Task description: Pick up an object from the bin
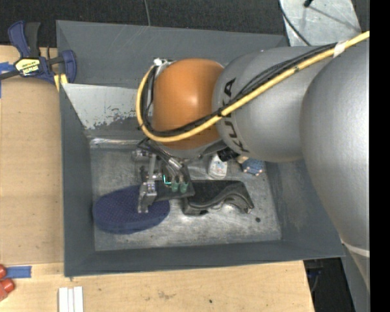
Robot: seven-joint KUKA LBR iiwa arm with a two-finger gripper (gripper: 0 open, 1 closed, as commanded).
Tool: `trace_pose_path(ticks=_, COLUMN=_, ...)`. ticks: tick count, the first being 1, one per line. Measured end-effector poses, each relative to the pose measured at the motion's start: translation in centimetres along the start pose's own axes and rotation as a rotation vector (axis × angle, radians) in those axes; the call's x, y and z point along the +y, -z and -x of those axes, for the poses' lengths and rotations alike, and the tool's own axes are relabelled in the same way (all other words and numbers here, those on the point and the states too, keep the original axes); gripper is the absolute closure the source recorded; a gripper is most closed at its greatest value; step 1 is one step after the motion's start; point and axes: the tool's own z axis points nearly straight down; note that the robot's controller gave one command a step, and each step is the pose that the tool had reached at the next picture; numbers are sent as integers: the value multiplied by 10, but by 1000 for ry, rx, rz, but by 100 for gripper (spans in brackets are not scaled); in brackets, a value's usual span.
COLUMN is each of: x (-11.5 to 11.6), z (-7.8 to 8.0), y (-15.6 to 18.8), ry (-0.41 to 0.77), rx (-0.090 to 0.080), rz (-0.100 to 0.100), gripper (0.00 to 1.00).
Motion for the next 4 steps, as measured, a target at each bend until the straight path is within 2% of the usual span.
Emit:
trace_pose_path(ticks=1, x=-43, z=-7, y=-76, ry=325, rx=-9, rz=5, gripper=0)
trace_pose_path(ticks=2, x=-30, z=-20, y=-3, ry=506, rx=-13, rz=0, gripper=0)
trace_pose_path(ticks=3, x=-48, z=-1, y=-62, ry=611, rx=-4, rz=-2, gripper=0)
trace_pose_path(ticks=4, x=-46, z=0, y=-59, ry=610, rx=-7, rz=0, gripper=100)
